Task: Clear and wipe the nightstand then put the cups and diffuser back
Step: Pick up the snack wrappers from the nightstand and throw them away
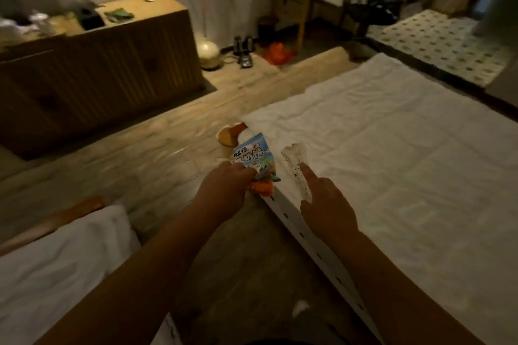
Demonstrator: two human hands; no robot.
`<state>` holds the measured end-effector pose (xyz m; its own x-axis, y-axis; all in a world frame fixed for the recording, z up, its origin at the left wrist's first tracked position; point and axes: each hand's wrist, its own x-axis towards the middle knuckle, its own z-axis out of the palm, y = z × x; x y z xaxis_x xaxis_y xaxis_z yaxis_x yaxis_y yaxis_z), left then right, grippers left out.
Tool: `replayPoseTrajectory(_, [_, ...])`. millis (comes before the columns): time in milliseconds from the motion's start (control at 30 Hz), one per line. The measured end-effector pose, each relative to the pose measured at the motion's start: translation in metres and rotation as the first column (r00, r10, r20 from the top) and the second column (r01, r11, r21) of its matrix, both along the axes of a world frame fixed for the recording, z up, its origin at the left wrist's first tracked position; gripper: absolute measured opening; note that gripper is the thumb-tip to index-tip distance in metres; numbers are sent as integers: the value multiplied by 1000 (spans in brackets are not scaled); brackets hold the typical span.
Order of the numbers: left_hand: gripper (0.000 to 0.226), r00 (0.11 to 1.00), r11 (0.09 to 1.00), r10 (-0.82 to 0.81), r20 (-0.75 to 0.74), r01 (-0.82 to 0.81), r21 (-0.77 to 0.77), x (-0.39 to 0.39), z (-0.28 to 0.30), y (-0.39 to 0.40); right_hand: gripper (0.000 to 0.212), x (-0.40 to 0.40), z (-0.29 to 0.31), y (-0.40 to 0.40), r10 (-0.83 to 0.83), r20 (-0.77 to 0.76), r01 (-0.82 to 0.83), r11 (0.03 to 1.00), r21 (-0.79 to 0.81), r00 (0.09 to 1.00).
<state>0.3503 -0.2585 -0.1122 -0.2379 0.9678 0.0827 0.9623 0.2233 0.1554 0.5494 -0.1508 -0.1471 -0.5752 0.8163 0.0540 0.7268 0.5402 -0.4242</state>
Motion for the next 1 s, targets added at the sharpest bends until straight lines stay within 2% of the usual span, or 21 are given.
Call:
replayPoseTrajectory(267, [33,978,978,206,43,-207,17,-103,-20,34,82,-135,-15,68,226,-5,-226,974,-28,974])
replayPoseTrajectory(567, [31,892,895,445,77,-446,-12,-214,-12,84,80,-295,-11,162,456,12,-456,890,-23,890])
replayPoseTrajectory(767, [33,863,866,500,70,-499,-43,-286,-18,96,83,-378,-24,183,500,-6,-500,864,-57,866])
replayPoseTrajectory(1000, [36,892,893,451,32,-451,-19,-409,-35,115,92,-494,-45,186,452,46,-452,892,-13,891])
